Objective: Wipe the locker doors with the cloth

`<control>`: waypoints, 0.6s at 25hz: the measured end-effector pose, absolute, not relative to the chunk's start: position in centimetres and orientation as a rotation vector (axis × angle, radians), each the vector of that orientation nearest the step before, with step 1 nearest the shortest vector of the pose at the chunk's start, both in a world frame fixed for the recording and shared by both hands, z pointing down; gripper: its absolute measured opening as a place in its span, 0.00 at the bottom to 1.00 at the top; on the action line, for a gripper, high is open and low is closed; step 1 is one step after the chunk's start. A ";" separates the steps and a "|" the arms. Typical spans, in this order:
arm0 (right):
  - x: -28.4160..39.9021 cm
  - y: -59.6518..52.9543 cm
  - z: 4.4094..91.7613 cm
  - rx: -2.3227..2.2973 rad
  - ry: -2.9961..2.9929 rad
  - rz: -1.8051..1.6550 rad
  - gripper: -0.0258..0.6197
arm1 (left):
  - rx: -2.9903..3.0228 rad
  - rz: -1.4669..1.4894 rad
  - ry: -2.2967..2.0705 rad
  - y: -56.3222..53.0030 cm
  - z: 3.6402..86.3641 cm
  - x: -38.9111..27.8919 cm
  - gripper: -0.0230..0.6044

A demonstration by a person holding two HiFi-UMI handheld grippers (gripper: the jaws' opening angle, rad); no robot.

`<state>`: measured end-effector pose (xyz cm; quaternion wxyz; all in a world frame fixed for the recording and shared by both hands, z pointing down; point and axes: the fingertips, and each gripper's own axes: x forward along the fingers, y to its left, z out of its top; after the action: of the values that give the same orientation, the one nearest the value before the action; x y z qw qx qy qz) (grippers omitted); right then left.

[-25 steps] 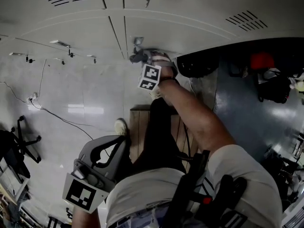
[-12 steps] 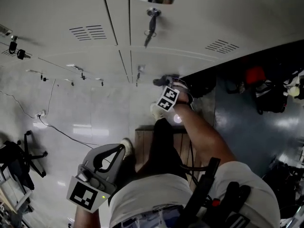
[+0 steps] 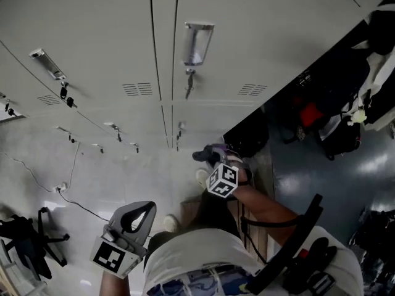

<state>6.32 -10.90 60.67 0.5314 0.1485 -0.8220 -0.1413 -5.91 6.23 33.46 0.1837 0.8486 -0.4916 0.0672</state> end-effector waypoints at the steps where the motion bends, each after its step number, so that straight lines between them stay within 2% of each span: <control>1: 5.8 -10.0 59.0 0.373 -1.986 -0.329 0.22 | 2.411 0.184 -1.390 6.9 33.0 -6.3 0.04; 7: 2.9 -4.2 49.6 0.497 -2.157 -0.272 0.22 | 2.427 0.211 -1.376 12.6 31.5 -8.4 0.04; 15: 3.0 4.3 41.2 0.654 -2.257 -0.215 0.22 | 2.499 0.288 -1.261 18.5 30.9 -9.4 0.04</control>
<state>2.97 4.31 41.15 0.3811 0.2561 -0.8843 -0.0843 -9.40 18.45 30.85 0.1632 0.8761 -0.4423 0.1009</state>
